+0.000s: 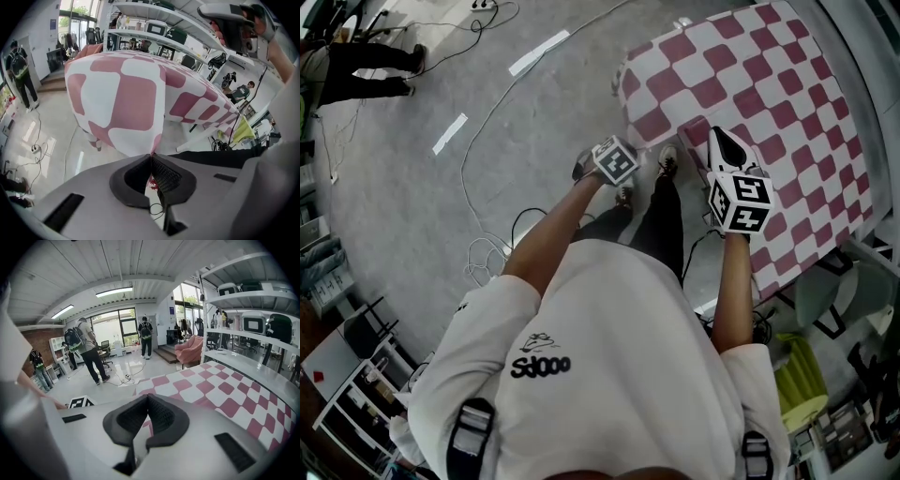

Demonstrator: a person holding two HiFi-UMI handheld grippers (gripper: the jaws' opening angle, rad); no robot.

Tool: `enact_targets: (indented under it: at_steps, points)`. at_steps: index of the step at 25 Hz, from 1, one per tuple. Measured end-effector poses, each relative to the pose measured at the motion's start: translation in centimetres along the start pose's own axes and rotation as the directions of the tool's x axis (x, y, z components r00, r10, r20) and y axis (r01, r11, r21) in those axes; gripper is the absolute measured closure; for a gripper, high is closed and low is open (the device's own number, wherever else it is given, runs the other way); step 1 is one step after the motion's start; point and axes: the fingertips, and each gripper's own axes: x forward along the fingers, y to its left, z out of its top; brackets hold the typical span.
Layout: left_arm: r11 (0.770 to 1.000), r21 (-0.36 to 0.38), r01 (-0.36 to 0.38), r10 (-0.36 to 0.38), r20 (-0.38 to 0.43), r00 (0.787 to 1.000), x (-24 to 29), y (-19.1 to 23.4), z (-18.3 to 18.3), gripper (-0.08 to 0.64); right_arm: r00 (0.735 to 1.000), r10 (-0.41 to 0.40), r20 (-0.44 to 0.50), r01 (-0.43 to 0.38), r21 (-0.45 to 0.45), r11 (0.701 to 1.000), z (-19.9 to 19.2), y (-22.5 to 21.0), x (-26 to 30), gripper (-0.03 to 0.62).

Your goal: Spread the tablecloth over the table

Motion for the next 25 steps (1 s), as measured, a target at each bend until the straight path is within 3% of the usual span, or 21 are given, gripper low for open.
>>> enact_targets:
  at_steps: [2, 4, 8, 11, 14, 20, 25]
  points:
    - [1.000, -0.012, 0.004, -0.004, -0.002, 1.000, 0.4, 0.1, 0.0, 0.524, 1.000, -0.003, 0.001, 0.003, 0.000, 1.000, 0.2, 0.0, 0.1, 0.571]
    - [0.999, -0.026, 0.018, -0.018, -0.009, 1.000, 0.7, -0.1, -0.4, 0.371, 1.000, -0.007, 0.000, 0.007, 0.002, 1.000, 0.2, -0.1, 0.1, 0.571]
    - [0.998, -0.058, 0.024, -0.023, 0.002, 1.000, 0.3, 0.5, -0.7, 0.374, 1.000, -0.019, 0.002, 0.019, 0.005, 1.000, 0.4, -0.5, 0.0, 0.571]
    - [0.998, -0.068, -0.003, 0.009, 0.077, 0.997, -1.2, 1.8, 0.9, 0.409, 0.999, -0.035, 0.010, 0.035, 0.006, 0.999, 0.8, -0.6, -0.5, 0.571]
    - [0.996, -0.069, -0.047, 0.058, 0.165, 0.985, -4.1, 3.1, 3.5, 0.493, 0.998, -0.057, 0.025, 0.057, 0.007, 0.998, 1.8, -0.8, -1.5, 0.571]
    - [0.996, 0.003, -0.094, 0.087, 0.359, 0.929, -10.0, 3.3, 12.1, 0.526, 0.985, -0.149, 0.085, 0.150, 0.003, 0.989, 4.2, -2.8, -5.5, 0.571]
    - [0.988, 0.077, -0.131, 0.074, 0.507, 0.858, -15.1, 1.1, 19.2, 0.528, 0.965, -0.225, 0.137, 0.224, 0.021, 0.974, 6.1, -5.1, -9.1, 0.571]
